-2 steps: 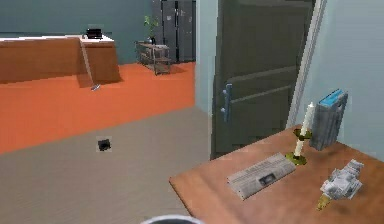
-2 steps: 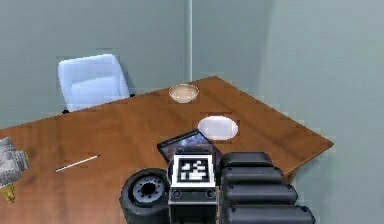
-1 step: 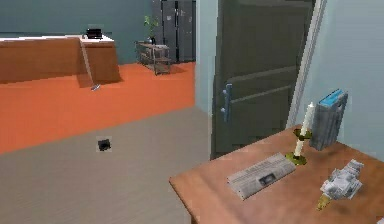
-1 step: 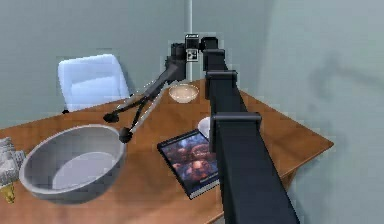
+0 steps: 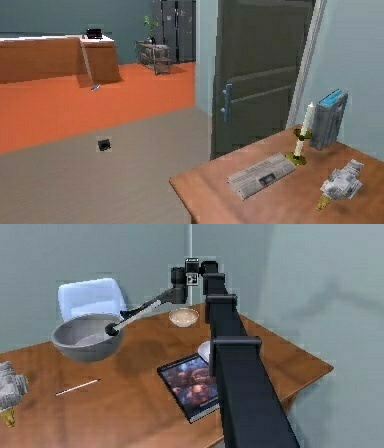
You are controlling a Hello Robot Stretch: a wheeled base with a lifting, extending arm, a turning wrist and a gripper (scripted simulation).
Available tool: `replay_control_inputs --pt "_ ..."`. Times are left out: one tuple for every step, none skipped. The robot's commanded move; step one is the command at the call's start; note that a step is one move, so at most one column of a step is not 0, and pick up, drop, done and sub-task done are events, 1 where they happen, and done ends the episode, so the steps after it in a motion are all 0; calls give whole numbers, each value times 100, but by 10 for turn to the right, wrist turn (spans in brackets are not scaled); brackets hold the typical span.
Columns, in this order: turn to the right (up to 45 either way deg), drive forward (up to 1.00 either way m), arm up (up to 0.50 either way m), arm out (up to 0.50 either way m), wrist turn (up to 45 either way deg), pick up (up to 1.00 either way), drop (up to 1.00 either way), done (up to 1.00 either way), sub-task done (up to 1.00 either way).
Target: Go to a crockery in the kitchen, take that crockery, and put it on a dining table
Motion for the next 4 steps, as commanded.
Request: replay_control_inputs --pt "0 0 0 0 360 0 0 0 0" --pt "0 0 -32 0 0 0 0 0 0" --pt "0 0 0 0 0 0 100 0 0" --pt "0 0 0 -10 0 0 0 0 0"
